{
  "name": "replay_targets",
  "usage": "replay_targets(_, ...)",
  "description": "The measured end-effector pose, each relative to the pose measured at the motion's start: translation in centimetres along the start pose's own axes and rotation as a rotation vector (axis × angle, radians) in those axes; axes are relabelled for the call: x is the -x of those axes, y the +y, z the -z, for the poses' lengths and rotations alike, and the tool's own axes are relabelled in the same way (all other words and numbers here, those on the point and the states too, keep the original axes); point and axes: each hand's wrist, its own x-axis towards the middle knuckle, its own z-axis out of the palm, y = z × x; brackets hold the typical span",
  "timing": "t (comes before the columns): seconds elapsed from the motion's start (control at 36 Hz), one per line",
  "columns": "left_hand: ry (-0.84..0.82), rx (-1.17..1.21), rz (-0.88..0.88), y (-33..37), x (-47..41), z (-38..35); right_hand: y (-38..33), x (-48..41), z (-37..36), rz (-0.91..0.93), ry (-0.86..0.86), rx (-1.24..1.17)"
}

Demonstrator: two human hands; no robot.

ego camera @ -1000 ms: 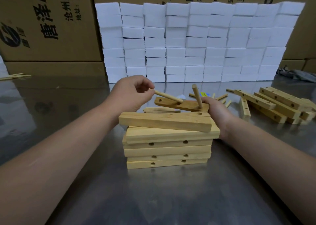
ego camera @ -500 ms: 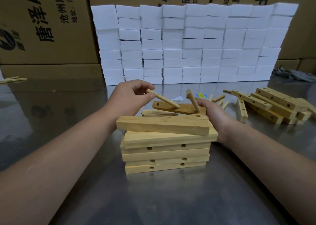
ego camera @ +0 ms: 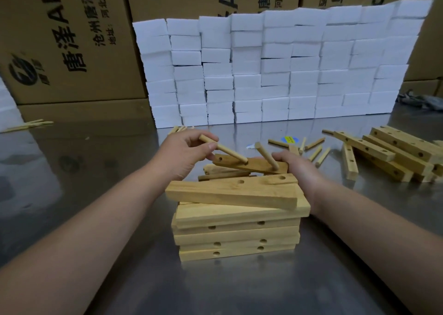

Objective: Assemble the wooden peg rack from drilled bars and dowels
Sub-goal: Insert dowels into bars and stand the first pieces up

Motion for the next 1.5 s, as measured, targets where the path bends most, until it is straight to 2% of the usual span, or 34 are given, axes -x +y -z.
replay_targets(0.14,-0.017,-0.03,-0.021,0.5,-0.3,-0.3,-0.4,-1.1,-0.4,0.005,-0.024,0.106)
replay_targets(0.22,-0.034,-0.075,-0.047,1.0,-0.2,-0.4,-0.4,-1.7,-0.1,0.078,-0.049,0.158)
replay_targets(0.28,-0.044,-0.112,-0.065,1.1,-0.1,-0.4,-0.9,-2.2,-0.4,0.021,-0.009,0.156)
replay_targets(0.31,-0.045,-0.12,-0.068,1.1,0.0,-0.4,-1.1,-2.2,-0.8,-0.035,0.014,0.116)
replay_targets(0.39,-0.046,-0.143,-0.061,1.1,0.1,-0.3,-0.7,-1.4,-0.2,-0.158,-0.056,-0.091)
replay_targets(0.5,-0.066,-0.161,-0.044,1.1,0.2,-0.2,-0.6,-1.3,0.2,-0.205,-0.105,-0.122)
replay_targets(0.89,-0.095,-0.191,-0.065,1.7,-0.8,-0.4,-0.5,-2.0,1.0,-0.195,-0.157,-0.13)
replay_targets(1.19,-0.204,-0.153,-0.056,1.7,-1.9,-1.7,-0.6,-2.1,1.5,-0.189,-0.219,-0.14)
replay_targets(1.39,-0.168,-0.214,-0.059,1.5,-1.7,-1.6,-0.8,-2.0,1.4,-0.138,-0.232,-0.078)
replay_targets(1.5,-0.12,-0.246,-0.092,2.3,-1.6,-1.3,-1.7,-2.0,1.3,-0.094,-0.316,-0.107)
